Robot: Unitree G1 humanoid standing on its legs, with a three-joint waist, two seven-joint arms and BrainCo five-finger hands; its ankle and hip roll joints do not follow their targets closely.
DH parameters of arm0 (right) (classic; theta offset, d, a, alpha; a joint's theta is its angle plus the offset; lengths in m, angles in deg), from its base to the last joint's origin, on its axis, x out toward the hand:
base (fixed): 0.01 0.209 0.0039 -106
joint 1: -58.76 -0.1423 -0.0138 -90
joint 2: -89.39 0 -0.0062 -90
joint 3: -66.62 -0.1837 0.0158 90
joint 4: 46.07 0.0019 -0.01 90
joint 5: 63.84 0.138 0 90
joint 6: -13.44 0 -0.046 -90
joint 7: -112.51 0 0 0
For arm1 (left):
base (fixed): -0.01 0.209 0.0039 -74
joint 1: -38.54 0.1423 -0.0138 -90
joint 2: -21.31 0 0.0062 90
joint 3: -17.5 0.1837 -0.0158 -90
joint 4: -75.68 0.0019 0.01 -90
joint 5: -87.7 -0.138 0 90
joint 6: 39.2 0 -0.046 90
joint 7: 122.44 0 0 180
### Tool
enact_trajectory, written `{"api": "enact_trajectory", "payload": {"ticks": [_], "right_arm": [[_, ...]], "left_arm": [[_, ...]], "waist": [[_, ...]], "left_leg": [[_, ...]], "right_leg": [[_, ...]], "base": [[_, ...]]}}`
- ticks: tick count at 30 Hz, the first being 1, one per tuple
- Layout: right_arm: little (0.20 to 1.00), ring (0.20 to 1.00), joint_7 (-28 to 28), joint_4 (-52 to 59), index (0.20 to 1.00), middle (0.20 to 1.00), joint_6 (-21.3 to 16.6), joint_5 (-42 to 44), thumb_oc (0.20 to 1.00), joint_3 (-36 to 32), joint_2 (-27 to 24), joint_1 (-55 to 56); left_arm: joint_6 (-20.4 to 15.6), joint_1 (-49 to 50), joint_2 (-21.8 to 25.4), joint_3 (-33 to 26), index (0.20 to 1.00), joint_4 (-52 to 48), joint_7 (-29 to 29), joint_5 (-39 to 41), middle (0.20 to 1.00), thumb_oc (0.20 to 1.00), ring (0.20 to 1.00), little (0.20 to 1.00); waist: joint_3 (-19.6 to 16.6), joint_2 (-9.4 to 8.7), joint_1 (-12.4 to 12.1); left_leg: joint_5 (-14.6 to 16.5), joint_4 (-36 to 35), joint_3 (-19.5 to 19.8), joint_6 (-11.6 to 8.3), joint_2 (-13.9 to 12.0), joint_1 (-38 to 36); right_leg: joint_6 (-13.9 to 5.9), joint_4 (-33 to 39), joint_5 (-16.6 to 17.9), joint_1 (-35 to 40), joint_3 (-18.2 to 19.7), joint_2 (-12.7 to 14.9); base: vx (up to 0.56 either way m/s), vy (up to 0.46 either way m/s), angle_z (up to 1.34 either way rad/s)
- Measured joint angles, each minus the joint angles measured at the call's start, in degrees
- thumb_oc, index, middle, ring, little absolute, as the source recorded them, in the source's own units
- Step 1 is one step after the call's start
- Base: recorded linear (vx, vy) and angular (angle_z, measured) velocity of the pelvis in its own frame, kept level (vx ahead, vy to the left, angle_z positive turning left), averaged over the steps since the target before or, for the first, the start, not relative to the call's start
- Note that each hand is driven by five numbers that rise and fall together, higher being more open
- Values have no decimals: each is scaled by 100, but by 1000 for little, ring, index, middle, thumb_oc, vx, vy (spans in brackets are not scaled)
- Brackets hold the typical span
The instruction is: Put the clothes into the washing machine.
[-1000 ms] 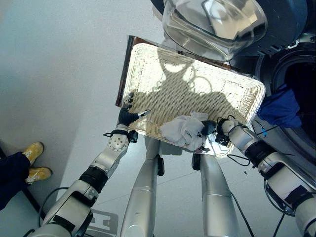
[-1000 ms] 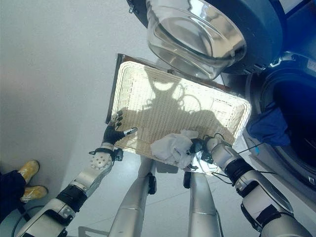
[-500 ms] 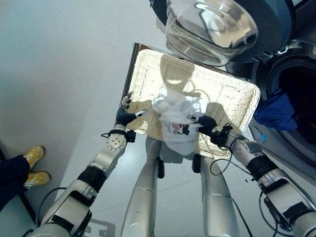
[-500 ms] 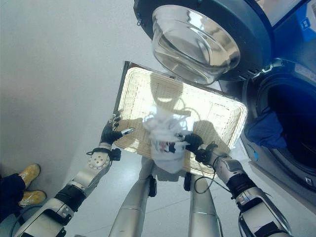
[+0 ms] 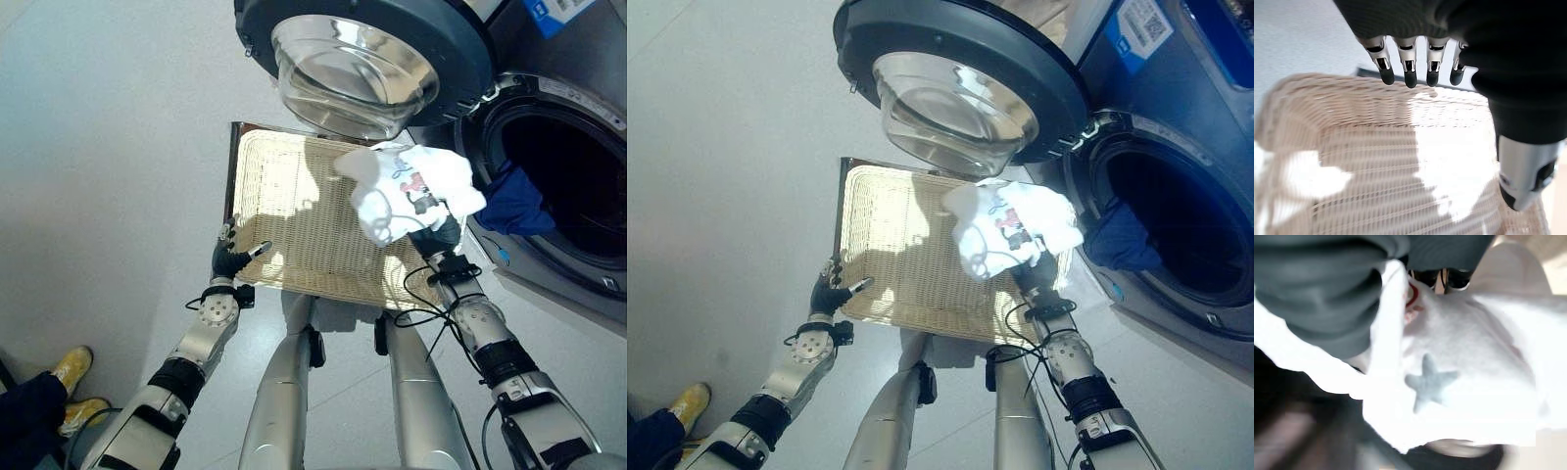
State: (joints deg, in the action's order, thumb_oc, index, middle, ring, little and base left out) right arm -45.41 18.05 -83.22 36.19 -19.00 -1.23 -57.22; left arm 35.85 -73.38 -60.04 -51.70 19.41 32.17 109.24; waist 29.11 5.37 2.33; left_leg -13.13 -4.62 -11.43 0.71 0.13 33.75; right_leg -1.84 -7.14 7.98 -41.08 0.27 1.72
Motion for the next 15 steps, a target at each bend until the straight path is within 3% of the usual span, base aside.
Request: {"api": "enact_trajectory", "payload": {"ticks": [6,8,12,15], "right_arm": [[200,200,-460,104,200,200,-781,414,200,-534,188,51],[200,200,-675,139,200,200,-989,415,200,-633,357,-130],[200,200,-772,159,200,200,-1269,522,200,-857,353,-330],[200,200,-836,35,200,200,-1461,646,200,-1135,351,-529]], "left_arm": [[-72,112,-104,-5,1000,199,18,1,1000,1000,1000,1000],[-55,279,-153,-94,1000,293,19,-2,1000,1000,1000,1000],[-5,388,-259,-190,1000,412,15,-51,1000,1000,1000,1000],[-40,364,-189,-233,1000,672,73,-39,1000,1000,1000,1000]], "waist": [[14,-25,-14],[88,-164,-94],[88,-163,-65],[88,-158,84]], "left_leg": [[242,172,-269,67,31,-281],[525,476,-459,53,18,-429],[804,805,-513,10,-72,-555],[808,811,-510,0,-55,-568]], "right_leg": [[-29,46,70,212,212,-8],[-112,-72,134,241,-269,41],[-236,180,54,469,-460,205],[-158,212,148,490,-465,201]], "base": [[33,78,-29],[83,-84,-67],[144,-267,-39],[119,-310,-7]]}}
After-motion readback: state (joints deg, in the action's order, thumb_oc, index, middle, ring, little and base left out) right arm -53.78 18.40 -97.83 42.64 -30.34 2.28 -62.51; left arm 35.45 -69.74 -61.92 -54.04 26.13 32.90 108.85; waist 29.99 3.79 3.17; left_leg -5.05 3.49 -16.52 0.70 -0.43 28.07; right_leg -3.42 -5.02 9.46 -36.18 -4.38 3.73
